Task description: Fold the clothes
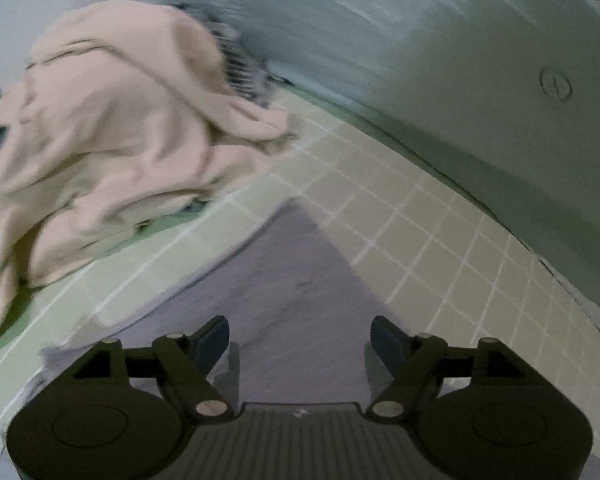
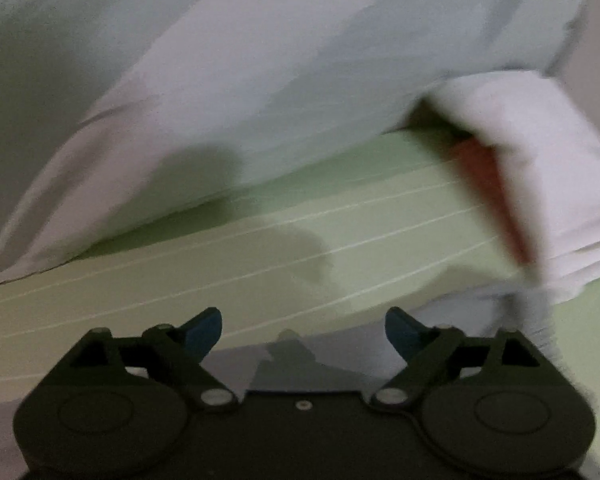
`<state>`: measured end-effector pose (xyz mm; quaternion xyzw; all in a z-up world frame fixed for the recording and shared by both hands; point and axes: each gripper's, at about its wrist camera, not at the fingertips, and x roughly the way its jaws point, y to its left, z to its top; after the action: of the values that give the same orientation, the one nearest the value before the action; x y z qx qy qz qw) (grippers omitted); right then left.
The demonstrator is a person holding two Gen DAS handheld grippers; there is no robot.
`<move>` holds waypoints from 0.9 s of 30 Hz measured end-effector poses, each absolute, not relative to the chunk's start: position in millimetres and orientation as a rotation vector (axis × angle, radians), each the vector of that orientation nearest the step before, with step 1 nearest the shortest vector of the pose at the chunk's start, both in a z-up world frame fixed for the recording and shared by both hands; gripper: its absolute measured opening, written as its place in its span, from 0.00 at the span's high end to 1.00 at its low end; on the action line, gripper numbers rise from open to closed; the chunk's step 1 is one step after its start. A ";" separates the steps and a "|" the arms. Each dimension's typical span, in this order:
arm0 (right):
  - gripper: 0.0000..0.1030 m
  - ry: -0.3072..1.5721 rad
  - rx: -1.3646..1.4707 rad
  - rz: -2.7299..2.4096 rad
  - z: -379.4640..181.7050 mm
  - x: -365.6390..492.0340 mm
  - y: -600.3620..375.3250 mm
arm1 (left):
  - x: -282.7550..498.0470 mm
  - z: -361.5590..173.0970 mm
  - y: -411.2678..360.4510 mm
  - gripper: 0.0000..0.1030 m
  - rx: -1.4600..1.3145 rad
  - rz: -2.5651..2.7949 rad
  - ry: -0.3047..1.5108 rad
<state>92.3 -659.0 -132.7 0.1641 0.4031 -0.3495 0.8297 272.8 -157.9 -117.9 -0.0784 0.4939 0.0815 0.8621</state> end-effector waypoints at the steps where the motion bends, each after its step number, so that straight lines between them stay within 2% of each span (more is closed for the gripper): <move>1: 0.13 0.865 0.367 -0.728 -137.2 100.2 -652.1 | 278.0 -122.5 -160.9 0.24 -0.157 0.173 1.050; 5: 0.14 0.906 0.485 -0.734 -154.3 116.8 -640.4 | 293.0 -139.9 -159.4 0.24 -0.159 0.179 1.098; 8: 0.21 0.921 0.586 -0.770 -160.3 117.2 -637.9 | 296.8 -143.6 -158.6 0.21 -0.135 0.178 1.082; 11: 0.30 0.920 0.595 -0.796 -161.3 115.7 -637.7 | 299.5 -143.1 -155.2 0.25 -0.125 0.185 1.062; 12: 0.41 0.926 0.577 -0.798 -161.1 116.4 -636.7 | 301.3 -141.8 -153.2 0.34 -0.126 0.192 1.053; 13: 0.56 0.932 0.557 -0.799 -160.9 117.4 -635.6 | 303.2 -140.6 -151.1 0.46 -0.127 0.199 1.043; 14: 0.65 0.937 0.536 -0.799 -160.7 118.3 -634.6 | 305.0 -139.3 -149.0 0.53 -0.129 0.206 1.034; 16: 0.94 0.942 0.508 -0.787 -160.3 119.0 -633.5 | 308.7 -136.8 -144.9 0.95 -0.131 0.220 1.015; 19: 0.99 0.934 0.490 -0.746 -158.5 117.7 -633.9 | 314.2 -133.0 -138.7 0.98 -0.135 0.241 0.986; 27: 0.99 0.841 0.412 -0.721 -135.0 129.5 -644.8 | 335.6 -119.7 -121.8 0.99 -0.160 0.281 0.911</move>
<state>129.5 -644.8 -135.0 0.1941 0.3967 -0.3398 0.8304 335.6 -121.8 -119.7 -0.0769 0.4380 0.1351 0.8854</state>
